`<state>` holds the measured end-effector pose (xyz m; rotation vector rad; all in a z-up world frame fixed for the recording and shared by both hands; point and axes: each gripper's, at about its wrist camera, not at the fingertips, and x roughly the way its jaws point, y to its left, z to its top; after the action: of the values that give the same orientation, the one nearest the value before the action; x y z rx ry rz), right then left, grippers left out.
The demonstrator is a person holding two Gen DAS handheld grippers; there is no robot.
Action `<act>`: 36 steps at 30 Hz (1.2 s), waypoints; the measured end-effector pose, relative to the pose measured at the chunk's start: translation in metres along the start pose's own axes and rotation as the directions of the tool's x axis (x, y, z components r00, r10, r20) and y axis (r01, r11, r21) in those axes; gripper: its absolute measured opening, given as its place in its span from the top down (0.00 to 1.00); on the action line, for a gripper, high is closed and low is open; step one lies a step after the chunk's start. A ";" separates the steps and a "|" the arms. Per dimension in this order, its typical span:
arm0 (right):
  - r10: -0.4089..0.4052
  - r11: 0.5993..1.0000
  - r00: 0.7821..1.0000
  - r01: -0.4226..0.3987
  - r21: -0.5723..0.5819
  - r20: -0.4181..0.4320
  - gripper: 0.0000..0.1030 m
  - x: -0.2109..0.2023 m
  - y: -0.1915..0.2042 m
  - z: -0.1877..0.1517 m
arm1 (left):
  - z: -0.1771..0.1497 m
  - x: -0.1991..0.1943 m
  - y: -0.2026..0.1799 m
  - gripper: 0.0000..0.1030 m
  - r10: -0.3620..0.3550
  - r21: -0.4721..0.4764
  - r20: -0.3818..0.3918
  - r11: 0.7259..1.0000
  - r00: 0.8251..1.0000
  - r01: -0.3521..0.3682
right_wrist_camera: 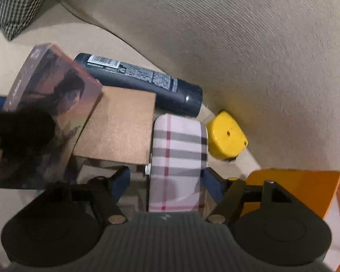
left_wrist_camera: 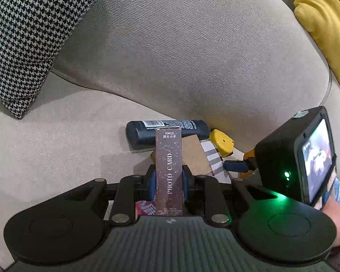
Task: Organize rigid objects
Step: 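Grasp the plaid-patterned box with the right gripper while the left holds the photo card box, then carry both boxes to the orange shoebox and lower the photo card box inside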
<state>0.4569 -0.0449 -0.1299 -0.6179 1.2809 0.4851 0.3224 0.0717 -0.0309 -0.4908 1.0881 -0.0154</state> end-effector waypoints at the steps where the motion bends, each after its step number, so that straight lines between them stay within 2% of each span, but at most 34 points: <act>1: -0.008 1.000 1.000 0.008 -0.006 0.005 0.41 -0.002 0.002 0.000 | 0.000 0.000 0.000 0.76 0.002 0.001 0.000 1.000 1.000 -0.002; 2: -0.025 1.000 1.000 0.025 -0.017 0.010 0.52 -0.004 0.003 0.000 | -0.001 -0.001 0.000 0.76 0.001 0.000 -0.001 1.000 1.000 -0.001; 5: -0.012 1.000 1.000 0.012 -0.026 0.008 0.61 -0.010 0.001 0.000 | -0.002 -0.003 -0.001 0.76 0.000 -0.001 -0.001 1.000 1.000 0.000; 8: 0.008 1.000 1.000 -0.009 0.007 0.030 0.75 -0.020 -0.006 0.001 | -0.004 -0.003 0.001 0.76 -0.004 -0.008 -0.010 1.000 1.000 0.004; 11: 0.010 0.999 0.998 -0.013 0.044 0.058 0.83 -0.035 -0.014 -0.003 | -0.007 -0.008 0.003 0.76 0.002 -0.007 -0.009 1.000 1.000 -0.002; 14: 0.101 0.984 0.991 -0.112 0.138 0.083 0.86 -0.051 -0.031 -0.012 | -0.009 -0.012 0.006 0.76 0.001 -0.009 -0.008 1.000 1.000 -0.001; 18: 0.249 0.926 0.963 -0.269 0.267 0.107 0.87 -0.064 -0.039 -0.015 | -0.010 -0.012 0.009 0.76 0.008 -0.016 -0.014 1.000 1.000 -0.008; 22: 0.219 0.919 0.971 -0.239 0.312 0.100 0.84 -0.055 -0.039 -0.014 | -0.008 -0.006 0.011 0.76 0.020 -0.018 -0.020 1.000 1.000 -0.020; 25: 0.163 0.940 0.983 -0.180 0.289 0.083 0.76 -0.052 -0.031 -0.007 | -0.006 -0.002 0.010 0.76 0.018 -0.019 -0.024 1.000 1.000 -0.019; 31: 0.166 0.933 0.982 -0.184 0.309 0.085 0.82 -0.048 -0.027 -0.005 | -0.010 -0.008 0.010 0.76 0.016 -0.014 -0.010 1.000 1.000 -0.016; 36: 0.150 0.935 0.974 -0.195 0.295 0.169 0.84 -0.081 -0.019 -0.024 | -0.018 -0.037 -0.002 0.76 -0.002 0.020 0.038 1.000 0.999 0.001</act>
<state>0.4337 -0.0749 -0.0520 -0.2021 1.2461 0.4515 0.2901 0.0720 -0.0054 -0.4723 1.0497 -0.0182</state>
